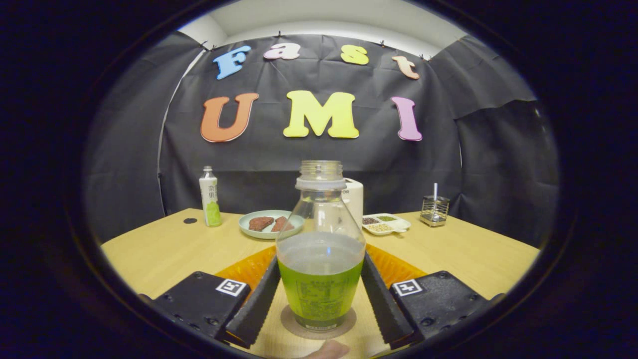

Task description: Take the bottle from table, then pour the juice into the cup, finally place the bottle on the coaster

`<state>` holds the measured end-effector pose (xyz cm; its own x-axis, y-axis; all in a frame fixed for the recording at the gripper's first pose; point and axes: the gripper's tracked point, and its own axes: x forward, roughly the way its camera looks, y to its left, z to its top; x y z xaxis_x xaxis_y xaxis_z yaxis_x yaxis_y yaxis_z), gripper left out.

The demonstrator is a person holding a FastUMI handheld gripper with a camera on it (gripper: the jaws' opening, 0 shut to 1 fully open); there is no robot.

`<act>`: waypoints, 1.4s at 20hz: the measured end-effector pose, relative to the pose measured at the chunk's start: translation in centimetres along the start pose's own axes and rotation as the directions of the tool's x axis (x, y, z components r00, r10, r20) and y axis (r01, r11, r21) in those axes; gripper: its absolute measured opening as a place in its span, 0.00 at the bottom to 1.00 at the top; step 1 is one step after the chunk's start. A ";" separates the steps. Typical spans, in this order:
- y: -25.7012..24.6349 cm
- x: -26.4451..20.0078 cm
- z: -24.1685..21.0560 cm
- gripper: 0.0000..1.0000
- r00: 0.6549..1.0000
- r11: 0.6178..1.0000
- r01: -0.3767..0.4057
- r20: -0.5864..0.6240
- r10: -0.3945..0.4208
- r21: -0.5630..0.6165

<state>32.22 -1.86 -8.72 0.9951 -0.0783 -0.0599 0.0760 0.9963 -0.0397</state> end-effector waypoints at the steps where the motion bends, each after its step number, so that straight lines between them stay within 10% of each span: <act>1: -0.1 -0.2 -0.2 1.00 1.000 1.000 0.000 -0.005 0.000 0.007; 16: -0.3 -4.5 2.8 1.00 0.998 0.999 -0.031 0.054 0.029 0.036; 28: -0.3 -19.0 8.0 1.00 0.999 0.998 -0.003 0.046 0.006 -0.059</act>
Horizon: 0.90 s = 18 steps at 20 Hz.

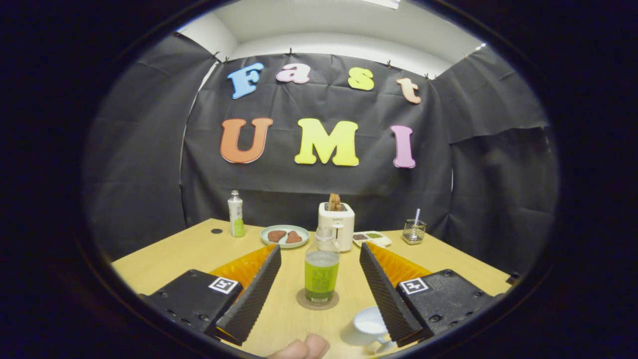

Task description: Take the bottle from table, then pour the juice into the cup, finally place the bottle on the coaster

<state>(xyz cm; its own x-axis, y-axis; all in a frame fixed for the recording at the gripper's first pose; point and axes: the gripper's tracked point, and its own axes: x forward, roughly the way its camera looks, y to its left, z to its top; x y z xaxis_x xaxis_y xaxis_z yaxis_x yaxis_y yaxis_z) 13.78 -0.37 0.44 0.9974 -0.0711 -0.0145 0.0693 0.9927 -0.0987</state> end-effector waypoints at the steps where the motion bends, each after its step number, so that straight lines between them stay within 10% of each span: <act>1: -0.5 -1.7 0.7 1.00 1.000 1.000 0.008 0.006 -0.008 -0.001; 18: -3.9 -15.9 3.7 1.00 0.996 0.994 0.010 0.084 0.000 -0.110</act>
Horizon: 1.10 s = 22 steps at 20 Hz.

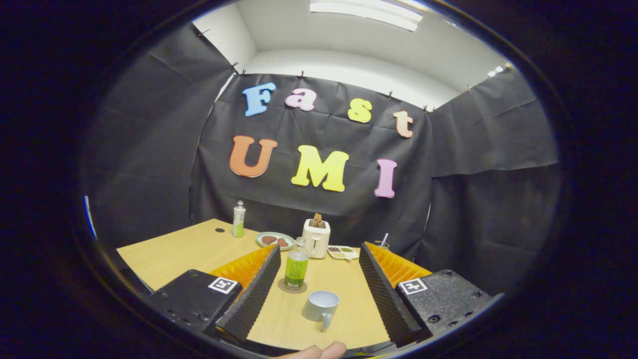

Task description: Take the bottle from table, then pour the juice into the cup, finally place the bottle on the coaster

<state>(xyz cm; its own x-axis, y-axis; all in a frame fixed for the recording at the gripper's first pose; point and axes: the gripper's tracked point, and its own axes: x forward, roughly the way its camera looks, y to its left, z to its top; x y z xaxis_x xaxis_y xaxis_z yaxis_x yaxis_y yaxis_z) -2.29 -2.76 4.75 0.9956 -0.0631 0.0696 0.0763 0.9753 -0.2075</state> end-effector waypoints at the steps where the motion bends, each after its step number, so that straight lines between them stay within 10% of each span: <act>1: 0.2 -0.5 0.0 1.00 1.000 1.000 -0.006 0.003 0.006 0.014; 15: -1.3 -0.2 -4.0 1.00 0.985 0.931 -0.054 -0.134 0.109 0.360; 22: -1.3 -0.8 -2.3 1.00 0.998 0.988 -0.005 -0.062 0.015 0.154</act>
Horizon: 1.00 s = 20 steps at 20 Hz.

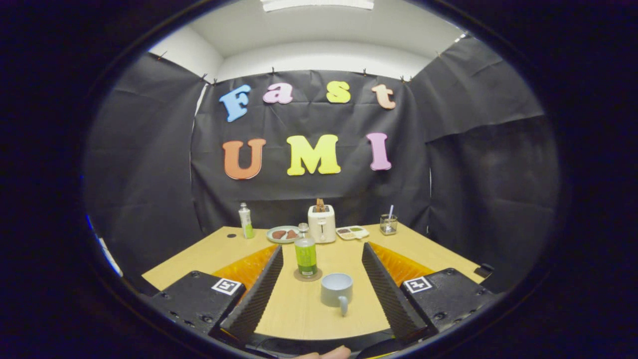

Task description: Take the bottle from table, then pour the juice into the cup, finally place the bottle on the coaster

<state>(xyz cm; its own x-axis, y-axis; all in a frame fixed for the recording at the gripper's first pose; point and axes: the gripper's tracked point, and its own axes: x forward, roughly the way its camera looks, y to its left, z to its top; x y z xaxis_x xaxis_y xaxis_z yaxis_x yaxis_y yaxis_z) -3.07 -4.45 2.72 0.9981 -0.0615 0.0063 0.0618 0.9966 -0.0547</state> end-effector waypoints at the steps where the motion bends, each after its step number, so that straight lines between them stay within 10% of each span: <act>1: 0.1 -0.2 0.3 1.00 1.000 1.000 0.007 0.014 -0.007 -0.027; 20: 1.0 -0.9 0.6 1.00 0.997 1.000 -0.030 0.068 0.030 -0.006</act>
<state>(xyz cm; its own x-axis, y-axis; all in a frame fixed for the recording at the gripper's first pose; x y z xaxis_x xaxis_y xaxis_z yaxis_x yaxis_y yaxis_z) -3.93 -3.35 3.26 0.9970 -0.0277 0.0723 0.0321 0.9976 -0.0606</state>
